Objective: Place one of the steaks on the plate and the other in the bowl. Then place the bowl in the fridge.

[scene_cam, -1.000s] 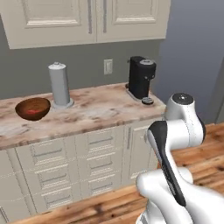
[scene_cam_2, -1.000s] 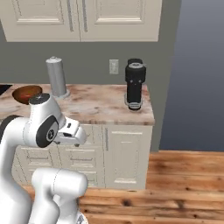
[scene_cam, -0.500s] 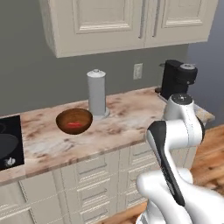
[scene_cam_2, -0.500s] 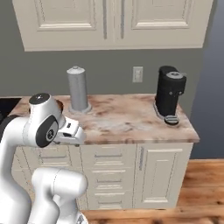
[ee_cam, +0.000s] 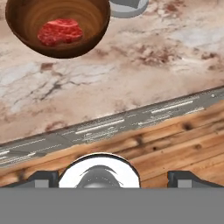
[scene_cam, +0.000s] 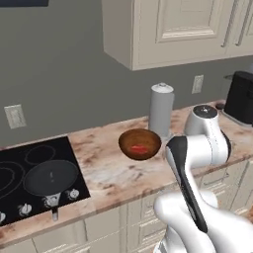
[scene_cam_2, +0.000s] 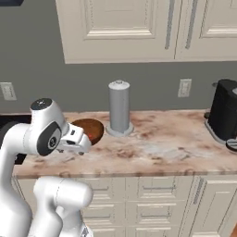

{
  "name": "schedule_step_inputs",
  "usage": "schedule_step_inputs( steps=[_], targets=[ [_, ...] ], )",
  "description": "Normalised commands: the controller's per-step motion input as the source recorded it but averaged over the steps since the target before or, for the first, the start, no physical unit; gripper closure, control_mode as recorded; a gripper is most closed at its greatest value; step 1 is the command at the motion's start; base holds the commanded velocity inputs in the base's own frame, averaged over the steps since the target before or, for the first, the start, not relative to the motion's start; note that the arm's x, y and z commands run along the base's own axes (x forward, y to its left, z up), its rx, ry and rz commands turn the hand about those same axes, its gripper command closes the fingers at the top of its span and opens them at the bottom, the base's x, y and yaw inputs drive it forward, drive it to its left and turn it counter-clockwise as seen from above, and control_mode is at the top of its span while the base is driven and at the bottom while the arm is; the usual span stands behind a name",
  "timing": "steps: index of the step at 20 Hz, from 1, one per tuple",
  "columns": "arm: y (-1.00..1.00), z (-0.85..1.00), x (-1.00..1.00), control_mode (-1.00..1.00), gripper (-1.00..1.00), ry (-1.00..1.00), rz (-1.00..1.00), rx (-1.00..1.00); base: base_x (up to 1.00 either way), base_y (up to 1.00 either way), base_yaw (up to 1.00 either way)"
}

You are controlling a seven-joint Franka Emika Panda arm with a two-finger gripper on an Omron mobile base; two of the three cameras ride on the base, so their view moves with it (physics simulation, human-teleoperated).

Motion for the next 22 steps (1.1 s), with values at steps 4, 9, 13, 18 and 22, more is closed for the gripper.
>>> schedule_step_inputs(
  steps=[4, 9, 13, 18, 22],
  targets=[
    [0.00, 0.00, 0.00, 1.00, -1.00, 0.00, 0.00, 0.00, 0.53, 0.17, 0.17],
    [0.00, 0.00, 0.00, 1.00, -1.00, 0.00, 0.00, 0.00, 0.37, -0.39, 0.18],
    [0.00, 0.00, 0.00, 1.00, -1.00, 0.00, 0.00, 0.00, 0.31, -0.49, 0.25],
    [0.00, 0.00, 0.00, 1.00, -1.00, 0.00, 0.00, 0.00, 0.09, -0.16, 0.08],
    [0.00, 0.00, 0.00, 1.00, -1.00, 0.00, 0.00, 0.00, 0.00, 0.00, 0.00]
  ],
)
